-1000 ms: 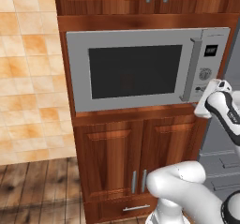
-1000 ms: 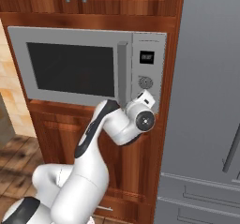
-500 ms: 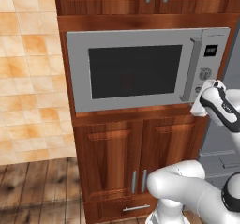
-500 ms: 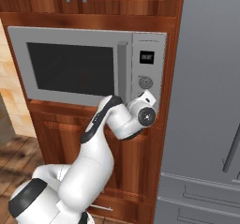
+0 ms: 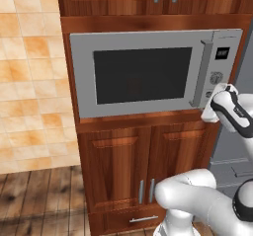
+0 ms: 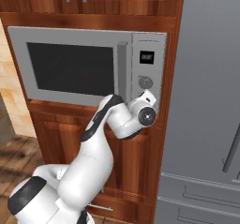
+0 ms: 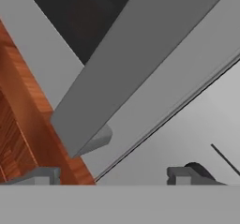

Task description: Place the microwavable item in the microwave. Then, close the microwave door and press the start button.

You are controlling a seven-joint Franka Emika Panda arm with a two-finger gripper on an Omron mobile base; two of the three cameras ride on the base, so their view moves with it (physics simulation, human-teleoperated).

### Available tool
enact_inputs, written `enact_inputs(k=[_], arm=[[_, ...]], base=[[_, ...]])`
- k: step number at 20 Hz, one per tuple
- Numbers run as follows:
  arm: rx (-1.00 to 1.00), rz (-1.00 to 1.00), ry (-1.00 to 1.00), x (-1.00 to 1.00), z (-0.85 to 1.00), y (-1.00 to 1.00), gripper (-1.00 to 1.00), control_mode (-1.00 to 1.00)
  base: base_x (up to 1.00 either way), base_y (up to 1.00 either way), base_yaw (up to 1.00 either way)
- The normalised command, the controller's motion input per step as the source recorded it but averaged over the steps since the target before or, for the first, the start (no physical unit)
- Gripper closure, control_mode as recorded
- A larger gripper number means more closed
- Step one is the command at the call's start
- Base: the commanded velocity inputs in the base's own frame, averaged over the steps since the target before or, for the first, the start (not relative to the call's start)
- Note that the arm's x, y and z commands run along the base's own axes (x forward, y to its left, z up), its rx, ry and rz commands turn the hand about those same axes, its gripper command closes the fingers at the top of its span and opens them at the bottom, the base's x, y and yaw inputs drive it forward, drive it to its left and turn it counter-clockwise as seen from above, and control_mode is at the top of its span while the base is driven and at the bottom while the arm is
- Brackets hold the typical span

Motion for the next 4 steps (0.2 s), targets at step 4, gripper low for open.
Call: enact_inputs(k=[4], arm=[[0.00, 0.00, -0.01, 0.04, -0.07, 0.00, -1.00, -1.00]], base=[[0.00, 0.00, 0.00]])
